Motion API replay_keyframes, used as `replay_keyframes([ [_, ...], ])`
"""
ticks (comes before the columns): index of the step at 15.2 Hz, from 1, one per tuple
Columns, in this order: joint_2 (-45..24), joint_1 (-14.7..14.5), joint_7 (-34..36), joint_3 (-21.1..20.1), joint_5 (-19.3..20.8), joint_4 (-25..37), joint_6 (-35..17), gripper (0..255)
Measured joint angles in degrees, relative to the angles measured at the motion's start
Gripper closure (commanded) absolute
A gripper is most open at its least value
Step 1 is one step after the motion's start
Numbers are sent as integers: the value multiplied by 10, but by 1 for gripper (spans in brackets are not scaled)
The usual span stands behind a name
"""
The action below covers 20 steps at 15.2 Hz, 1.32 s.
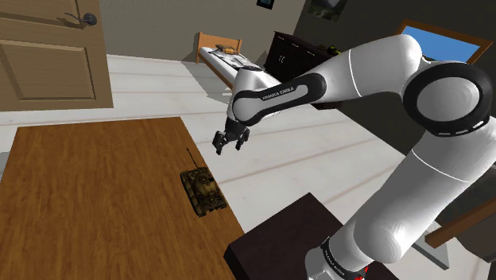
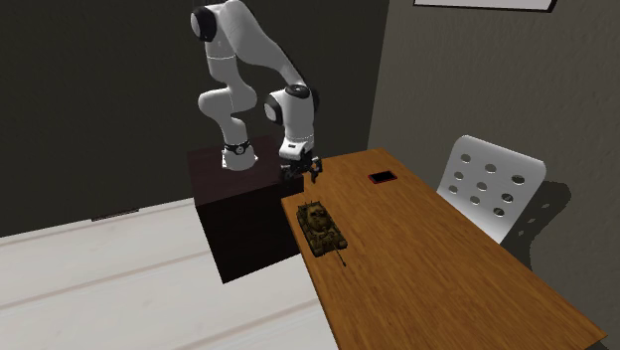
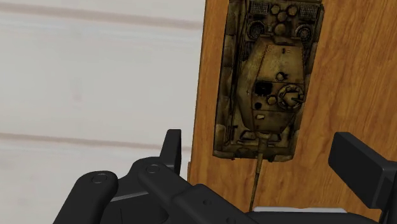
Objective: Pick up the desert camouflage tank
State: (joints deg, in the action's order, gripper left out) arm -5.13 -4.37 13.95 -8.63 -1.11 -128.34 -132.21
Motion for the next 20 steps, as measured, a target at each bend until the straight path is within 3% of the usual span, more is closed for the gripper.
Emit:
replay_keyframes([
  [5, -108, -12, 34, 0, 17, 68, -36, 0],
  [13, -290, -40, 77, 11, 36, 225, -56, 0],
  [20, -347, -48, 84, 16, 41, 254, -83, 0],
])
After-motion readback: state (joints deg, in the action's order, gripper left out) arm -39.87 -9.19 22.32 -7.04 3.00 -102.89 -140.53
